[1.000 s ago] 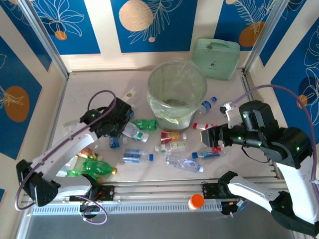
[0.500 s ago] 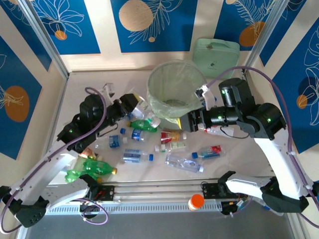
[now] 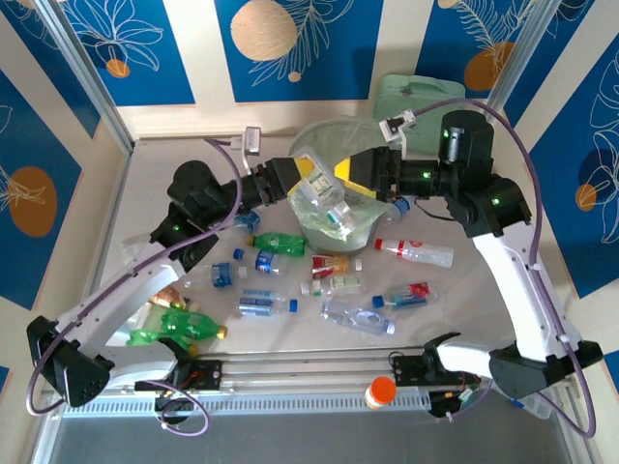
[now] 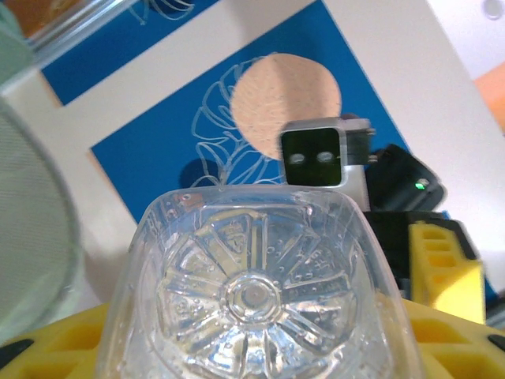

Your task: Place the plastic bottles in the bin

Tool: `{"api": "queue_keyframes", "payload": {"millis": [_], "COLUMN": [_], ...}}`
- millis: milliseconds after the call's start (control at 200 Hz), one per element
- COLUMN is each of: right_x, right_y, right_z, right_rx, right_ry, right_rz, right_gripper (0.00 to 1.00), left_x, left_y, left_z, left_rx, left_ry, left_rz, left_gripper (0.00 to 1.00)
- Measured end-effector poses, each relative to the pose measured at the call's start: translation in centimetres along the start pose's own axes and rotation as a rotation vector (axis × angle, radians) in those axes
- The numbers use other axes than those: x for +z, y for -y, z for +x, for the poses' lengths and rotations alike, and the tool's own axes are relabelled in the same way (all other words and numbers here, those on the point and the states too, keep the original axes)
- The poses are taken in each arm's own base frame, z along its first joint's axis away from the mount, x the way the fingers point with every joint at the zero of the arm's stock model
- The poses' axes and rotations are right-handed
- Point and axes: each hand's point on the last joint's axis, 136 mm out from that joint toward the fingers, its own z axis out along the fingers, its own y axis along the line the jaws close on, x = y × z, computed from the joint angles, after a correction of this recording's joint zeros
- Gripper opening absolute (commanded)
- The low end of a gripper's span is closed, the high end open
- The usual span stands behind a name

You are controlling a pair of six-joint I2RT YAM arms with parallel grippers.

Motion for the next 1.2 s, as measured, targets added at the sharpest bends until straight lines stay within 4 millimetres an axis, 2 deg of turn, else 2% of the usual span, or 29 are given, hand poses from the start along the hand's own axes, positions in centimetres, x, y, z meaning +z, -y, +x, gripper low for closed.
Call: {"api": "queue_keyframes", "payload": {"millis": [110, 195, 410, 530, 625, 725, 810, 885, 945, 1080, 1200], "right_x": [1.3, 2.2, 2.6, 2.6, 2.5, 2.4, 2.2, 1.5, 0.8, -0.1, 0.8], "right_y": [-0.4, -0.6, -1.4, -1.6, -1.7, -1.7, -1.5, -0.7, 0.6, 4.9, 9.1], "right_z": [0.5, 1.1, 1.6, 1.6, 1.6, 1.6, 1.2, 0.3, -0.9, -4.3, -7.5], "right_rx": [0.019, 0.027, 0.020, 0.004, -0.003, -0.003, -0.004, -0.006, 0.002, 0.037, 0.031], "right_ry": [-0.059, -0.102, -0.129, -0.129, -0.125, -0.122, -0.099, -0.035, 0.034, 0.180, 0.229], "right_rz": [-0.049, -0.074, -0.115, -0.132, -0.135, -0.134, -0.118, -0.068, -0.003, 0.196, 0.374], "right_gripper": [0.91, 0.84, 0.57, 0.50, 0.48, 0.48, 0.47, 0.47, 0.45, 0.44, 0.43], "left_x": [0.0, 0.0, 0.8, 0.8, 0.8, 0.8, 0.6, -0.2, -1.7, -6.3, -9.3], "left_y": [2.3, 3.6, 3.1, 3.2, 3.3, 3.2, 2.3, 1.4, 0.5, -0.4, -1.2], "left_z": [-0.4, -0.5, -0.3, -0.4, -0.3, -0.3, -0.4, -0.9, -1.5, -2.4, -2.2], "left_rx": [0.021, 0.030, 0.012, 0.003, 0.006, 0.022, 0.030, 0.052, 0.081, 0.176, 0.231], "left_ry": [-0.011, -0.020, -0.051, -0.055, -0.058, -0.058, -0.044, -0.006, 0.045, 0.155, 0.177], "left_rz": [0.071, 0.107, 0.114, 0.118, 0.121, 0.119, 0.069, -0.012, -0.108, -0.324, -0.470], "left_gripper": [0.41, 0.41, 0.42, 0.44, 0.58, 0.80, 0.89, 0.90, 0.90, 0.89, 0.88]}}
